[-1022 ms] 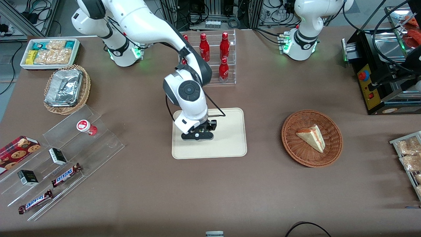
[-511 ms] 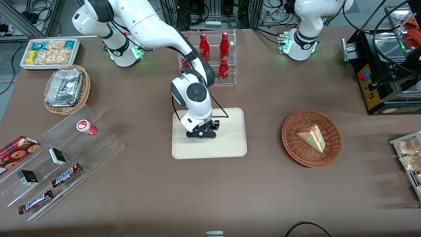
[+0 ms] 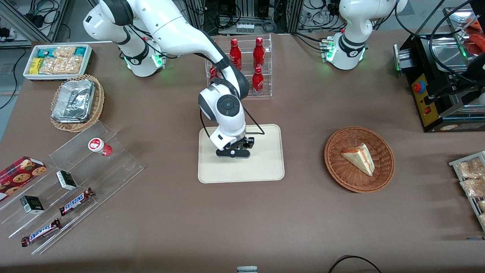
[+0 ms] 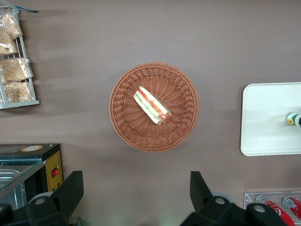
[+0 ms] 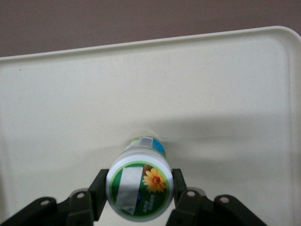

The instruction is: Place green gum on tray

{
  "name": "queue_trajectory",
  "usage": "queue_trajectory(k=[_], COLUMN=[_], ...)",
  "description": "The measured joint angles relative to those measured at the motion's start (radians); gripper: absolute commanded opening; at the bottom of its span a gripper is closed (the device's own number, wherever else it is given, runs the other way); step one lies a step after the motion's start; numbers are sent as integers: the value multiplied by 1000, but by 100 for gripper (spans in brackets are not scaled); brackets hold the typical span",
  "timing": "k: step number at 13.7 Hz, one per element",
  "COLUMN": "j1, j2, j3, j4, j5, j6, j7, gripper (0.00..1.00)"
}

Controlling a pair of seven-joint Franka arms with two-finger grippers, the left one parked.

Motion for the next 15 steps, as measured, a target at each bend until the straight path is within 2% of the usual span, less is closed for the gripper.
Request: queue_trajectory(k=[1, 2, 3, 9, 12, 15], j1=[3, 5, 5, -2, -43, -113], j2=[1, 1, 1, -24, -134, -275], j3=[-1, -2, -2, -17, -26, -31], j4=[-1, -1, -1, -10, -13, -18], j5=[0, 0, 0, 1, 1, 0], j6=[2, 2, 3, -14, -134, -328], j7=[0, 0, 1, 1, -6, -76], gripper=[45, 97, 100, 100, 100, 100])
